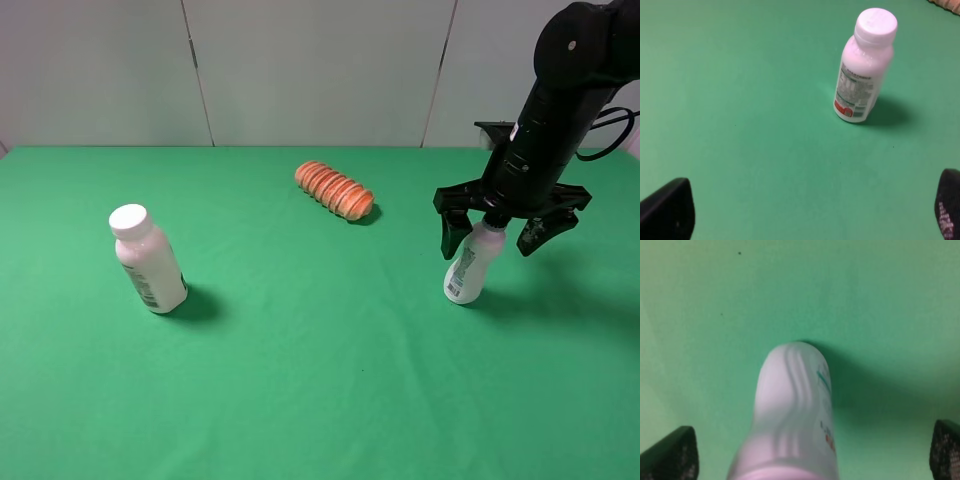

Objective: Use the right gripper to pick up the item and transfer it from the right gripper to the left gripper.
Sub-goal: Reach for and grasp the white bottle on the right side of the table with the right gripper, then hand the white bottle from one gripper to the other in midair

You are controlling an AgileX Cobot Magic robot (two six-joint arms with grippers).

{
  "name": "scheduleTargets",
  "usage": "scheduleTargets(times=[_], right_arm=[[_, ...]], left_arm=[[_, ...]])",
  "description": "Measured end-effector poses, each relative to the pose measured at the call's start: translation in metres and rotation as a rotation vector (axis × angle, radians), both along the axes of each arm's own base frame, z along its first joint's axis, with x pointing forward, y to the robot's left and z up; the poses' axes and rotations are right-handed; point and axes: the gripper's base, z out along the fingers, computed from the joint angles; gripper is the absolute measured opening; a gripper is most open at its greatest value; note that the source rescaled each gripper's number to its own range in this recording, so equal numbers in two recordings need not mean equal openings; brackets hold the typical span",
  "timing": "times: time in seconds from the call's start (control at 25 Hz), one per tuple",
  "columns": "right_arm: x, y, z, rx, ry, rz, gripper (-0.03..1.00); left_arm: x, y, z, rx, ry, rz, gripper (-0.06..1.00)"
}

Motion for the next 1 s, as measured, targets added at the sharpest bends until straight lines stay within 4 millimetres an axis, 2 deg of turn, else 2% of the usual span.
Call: scheduleTargets(times=[0.04, 0.08, 0.12, 0.16, 0.2, 0.24, 0.28, 0.76, 0.88, 1.0], right_arm=[[0.000, 0.000, 0.000, 0.000, 0.000, 0.000, 0.96], [0.000, 0.000, 0.000, -0.001, 0.002, 0.000, 0.84], [0.000, 0.000, 0.000, -0.001, 0.002, 0.000, 0.63], [0.000, 0.000, 0.000, 0.000, 0.004, -0.001, 0.38], [0.000, 0.000, 0.000, 0.003, 0.005, -0.002, 0.00], [0.000, 0.000, 0.000, 0.001, 0.005, 0.001, 0.08], [0.000, 0.000, 0.000, 0.001, 0.007, 0.001, 0.04], [0.000, 0.000, 0.001, 0.004, -0.005, 0.003, 0.04], [-0.001, 0.000, 0.017, 0.045, -0.083, 0.002, 0.04], [-0.005, -0.005, 0.048, 0.131, -0.210, -0.022, 0.04]], left_arm=[[0.000, 0.000, 0.000, 0.000, 0.000, 0.000, 0.97], [0.000, 0.000, 0.000, 0.000, 0.000, 0.000, 0.97], [0.000, 0.000, 0.000, 0.000, 0.000, 0.000, 0.97], [0.000, 0.000, 0.000, 0.000, 0.000, 0.000, 0.97], [0.000, 0.000, 0.000, 0.000, 0.000, 0.000, 0.97], [0.000, 0.000, 0.000, 0.000, 0.000, 0.000, 0.97], [0.000, 0.000, 0.000, 0.000, 0.000, 0.000, 0.97], [0.000, 0.000, 0.000, 0.000, 0.000, 0.000, 0.97], [0.000, 0.000, 0.000, 0.000, 0.000, 0.000, 0.97], [0.000, 0.000, 0.000, 0.000, 0.000, 0.000, 0.97]])
